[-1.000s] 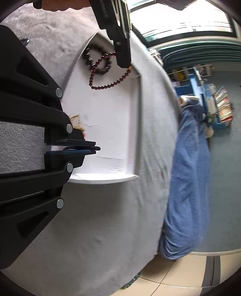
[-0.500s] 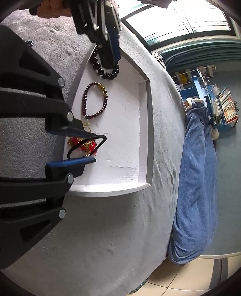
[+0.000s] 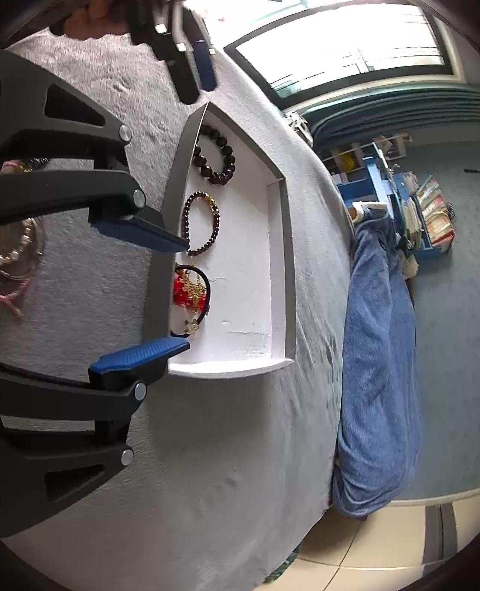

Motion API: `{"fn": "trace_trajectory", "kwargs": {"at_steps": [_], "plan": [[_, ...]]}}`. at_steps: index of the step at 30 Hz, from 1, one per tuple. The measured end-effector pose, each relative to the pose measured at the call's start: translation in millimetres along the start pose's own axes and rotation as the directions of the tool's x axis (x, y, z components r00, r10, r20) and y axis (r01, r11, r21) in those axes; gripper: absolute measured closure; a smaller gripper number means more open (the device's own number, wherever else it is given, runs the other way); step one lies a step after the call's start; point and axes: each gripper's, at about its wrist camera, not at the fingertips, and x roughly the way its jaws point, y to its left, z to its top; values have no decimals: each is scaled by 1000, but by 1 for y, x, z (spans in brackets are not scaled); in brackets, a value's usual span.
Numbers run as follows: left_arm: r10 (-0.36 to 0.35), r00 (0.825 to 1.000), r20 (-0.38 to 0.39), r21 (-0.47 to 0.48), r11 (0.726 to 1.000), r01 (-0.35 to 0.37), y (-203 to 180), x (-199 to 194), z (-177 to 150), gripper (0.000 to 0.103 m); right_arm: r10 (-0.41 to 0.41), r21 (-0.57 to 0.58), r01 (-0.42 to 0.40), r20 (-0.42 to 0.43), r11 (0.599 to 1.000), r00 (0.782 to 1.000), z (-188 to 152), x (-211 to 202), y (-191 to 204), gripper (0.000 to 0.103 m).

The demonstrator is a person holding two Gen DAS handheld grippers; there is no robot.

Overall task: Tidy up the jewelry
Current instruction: 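Move both open tools back toward the remaining jewelry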

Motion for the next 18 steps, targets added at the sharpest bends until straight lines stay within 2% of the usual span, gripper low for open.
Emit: {"fn": "trace_trajectory", "kwargs": {"at_steps": [6,13,18], "plan": [[4,999,-37,16,1000,-3,1,-5,-32,26,-7,52,7,-2,999,1000,-17,-20,-1,44],[-6,999,-43,31,999,7,1,-14,-51,25,-35,75,37,-26,997,999,-38,-32,1,38],[-9,999,-40,72,997,12,-8,-19,-60,24,-51,93,52,-13,994,999,-51,-48,5,27]]}}
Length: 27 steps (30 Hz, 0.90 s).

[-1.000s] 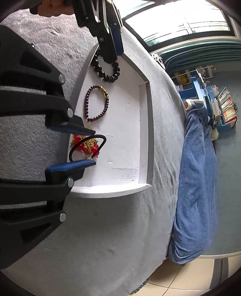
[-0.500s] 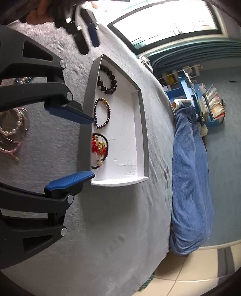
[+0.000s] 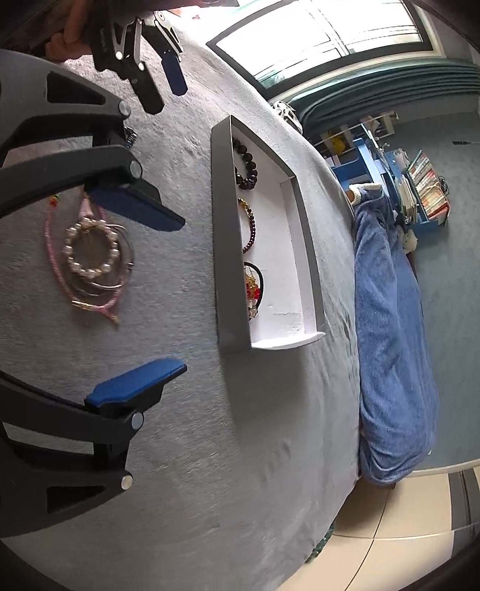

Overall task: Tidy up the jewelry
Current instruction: 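Move both open tools back toward the remaining jewelry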

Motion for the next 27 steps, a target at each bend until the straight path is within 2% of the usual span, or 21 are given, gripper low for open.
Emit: {"fn": "trace_trajectory", "kwargs": {"at_steps": [4,13,20,23,27], "plan": [[2,1000,5,22,1000,-2,-5,-2,-5,24,-22,22,22,8,1000,1000,-11,-14,-3,17],[1,1000,1,76,997,-1,-17,-5,-12,24,-66,70,66,-6,995,998,-30,-34,-11,13],[-33,999,-34,139,990,37,-28,0,-13,25,-65,41,66,-30,997,997,-35,-31,-5,13],[-51,996,-70,136,989,61,-28,6,-12,36,-63,42,65,-34,997,997,-35,-29,-4,13],[-93,989,-118,112,988,106,-27,15,-10,42,-62,40,63,-39,997,997,-35,-28,-4,13]]}}
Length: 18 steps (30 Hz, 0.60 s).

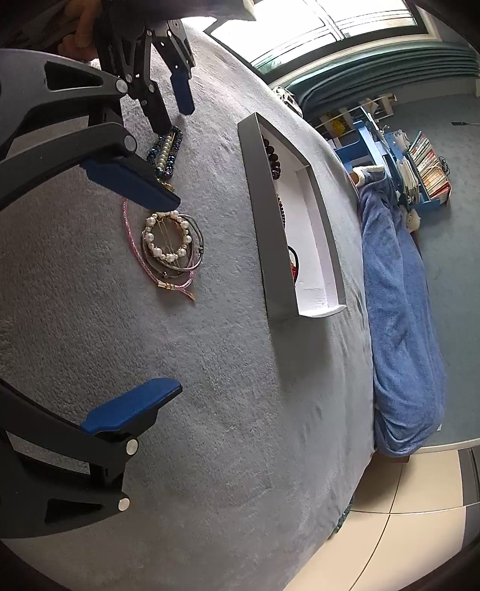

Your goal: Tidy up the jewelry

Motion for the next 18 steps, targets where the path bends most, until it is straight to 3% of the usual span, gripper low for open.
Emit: {"fn": "trace_trajectory", "kwargs": {"at_steps": [6,8,9,11,18], "plan": [[-57,998,-33,-67,996,55,8,11,5,56,0,-14,0,-6,1000,1000,0,2,3,13],[-76,997,-33,-50,996,75,5,10,3,76,3,-14,-3,-9,1000,1000,0,3,3,13],[-70,997,-33,-38,997,69,3,10,3,79,4,-14,-4,-10,1000,1000,-1,4,3,13],[-60,998,-23,-35,998,59,1,8,2,94,6,-15,-7,-13,1000,1000,-1,4,4,13],[-14,999,31,-143,989,18,27,-4,-1,95,11,-3,-11,-12,1000,1000,0,5,1,13]]}}
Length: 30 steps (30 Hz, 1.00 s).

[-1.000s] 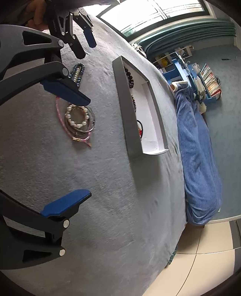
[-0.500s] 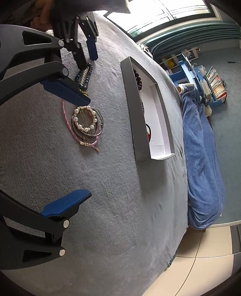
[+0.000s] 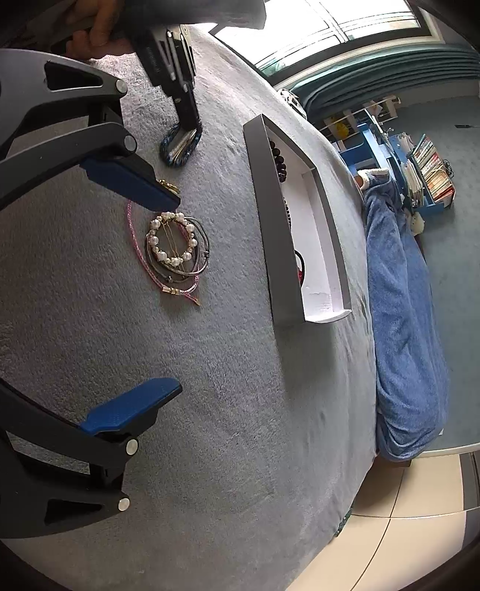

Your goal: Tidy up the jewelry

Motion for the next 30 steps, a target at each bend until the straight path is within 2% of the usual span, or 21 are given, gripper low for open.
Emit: {"fn": "trace_trajectory", "kwargs": {"at_steps": [9,19,26,30], "plan": [[55,998,13,-79,995,-54,35,-15,-5,96,6,-8,-6,-6,1000,1000,-1,3,1,13],[54,999,-2,-63,997,-54,33,-16,-11,95,16,-90,-19,-29,996,999,-6,7,19,13],[39,999,-37,-77,996,-42,36,-7,-10,81,20,-87,-23,-36,996,999,-6,9,19,13],[44,997,-56,-37,998,-46,30,-1,-6,75,25,-88,-29,-39,996,999,-6,10,19,13]]}}
